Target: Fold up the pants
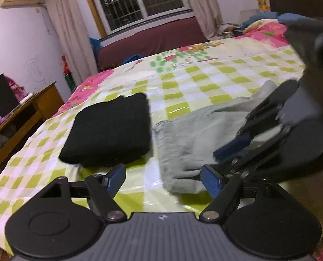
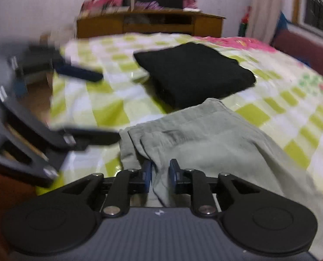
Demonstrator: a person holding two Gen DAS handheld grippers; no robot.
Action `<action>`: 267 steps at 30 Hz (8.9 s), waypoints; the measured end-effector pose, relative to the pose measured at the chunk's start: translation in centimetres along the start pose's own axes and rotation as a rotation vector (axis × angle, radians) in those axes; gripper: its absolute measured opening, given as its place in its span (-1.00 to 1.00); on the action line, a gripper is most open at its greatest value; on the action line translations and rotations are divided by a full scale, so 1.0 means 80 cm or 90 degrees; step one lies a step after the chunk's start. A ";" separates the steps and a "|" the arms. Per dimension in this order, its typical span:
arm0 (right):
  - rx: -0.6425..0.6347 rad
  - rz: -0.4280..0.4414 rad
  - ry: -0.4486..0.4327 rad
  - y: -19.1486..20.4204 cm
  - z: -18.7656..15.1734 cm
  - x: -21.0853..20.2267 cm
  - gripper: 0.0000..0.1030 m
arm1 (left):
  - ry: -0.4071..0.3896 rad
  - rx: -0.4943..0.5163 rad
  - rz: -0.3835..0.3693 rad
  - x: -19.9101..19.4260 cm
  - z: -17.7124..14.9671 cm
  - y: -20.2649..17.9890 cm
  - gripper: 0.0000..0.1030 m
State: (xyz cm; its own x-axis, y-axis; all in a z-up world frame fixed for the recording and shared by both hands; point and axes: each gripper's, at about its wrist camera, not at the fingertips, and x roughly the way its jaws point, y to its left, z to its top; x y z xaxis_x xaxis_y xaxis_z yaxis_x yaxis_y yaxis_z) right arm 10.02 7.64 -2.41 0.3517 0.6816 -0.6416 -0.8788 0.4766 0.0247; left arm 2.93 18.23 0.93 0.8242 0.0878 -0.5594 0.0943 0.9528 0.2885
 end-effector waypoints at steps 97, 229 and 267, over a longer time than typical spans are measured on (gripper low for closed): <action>0.621 -0.081 -0.018 -0.169 -0.019 -0.107 -0.36 | 0.000 -0.120 -0.350 0.009 0.035 -0.162 0.82; 0.555 -0.178 -0.062 -0.193 -0.187 -0.180 -0.19 | 0.111 -0.097 -0.186 0.120 0.085 -0.160 0.26; 0.495 -0.308 -0.083 -0.096 -0.198 -0.238 -0.29 | 0.071 -0.067 -0.079 0.022 0.077 -0.196 0.58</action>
State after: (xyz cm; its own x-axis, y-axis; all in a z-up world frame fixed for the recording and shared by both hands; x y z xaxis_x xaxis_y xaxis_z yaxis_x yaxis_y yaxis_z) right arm 4.98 -17.77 -2.52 0.6994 0.3458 -0.6256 -0.1797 0.9322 0.3143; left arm 6.30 1.63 0.21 0.7424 -0.0054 -0.6699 0.1273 0.9829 0.1332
